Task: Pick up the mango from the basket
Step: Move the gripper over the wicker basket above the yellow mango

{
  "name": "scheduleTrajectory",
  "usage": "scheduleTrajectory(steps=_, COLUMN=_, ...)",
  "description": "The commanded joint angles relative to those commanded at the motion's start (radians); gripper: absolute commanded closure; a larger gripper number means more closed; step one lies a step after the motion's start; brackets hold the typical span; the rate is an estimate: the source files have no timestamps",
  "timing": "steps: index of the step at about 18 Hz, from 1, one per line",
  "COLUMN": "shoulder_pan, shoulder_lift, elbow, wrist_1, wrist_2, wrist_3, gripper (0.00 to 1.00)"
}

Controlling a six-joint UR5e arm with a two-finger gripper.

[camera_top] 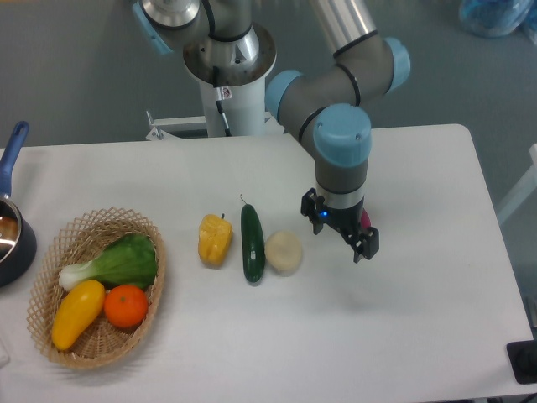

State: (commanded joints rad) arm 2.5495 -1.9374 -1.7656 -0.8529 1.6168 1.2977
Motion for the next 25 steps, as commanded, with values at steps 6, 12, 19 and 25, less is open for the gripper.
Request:
scheduleTrajectory(steps=6, shoulder_pan=0.000, shoulder_lift=0.002, elbow=-0.002, wrist_1=0.006, wrist_2=-0.041, wrist_3=0.005, gripper=0.00)
scheduleTrajectory(steps=12, shoulder_pan=-0.061, shoulder_lift=0.064, elbow=-0.060, wrist_1=0.006, wrist_2=-0.146, wrist_3=-0.083, gripper=0.00)
scheduleTrajectory(steps=19, shoulder_pan=-0.316, shoulder_lift=0.080, elbow=-0.041, wrist_1=0.003, wrist_2=-0.156, wrist_3=-0.418, gripper=0.00)
scheduleTrajectory(steps=25, shoulder_pan=-0.504, shoulder_lift=0.043, elbow=0.049, wrist_1=0.003, wrist_2=-0.229, wrist_3=-0.703, gripper=0.00)
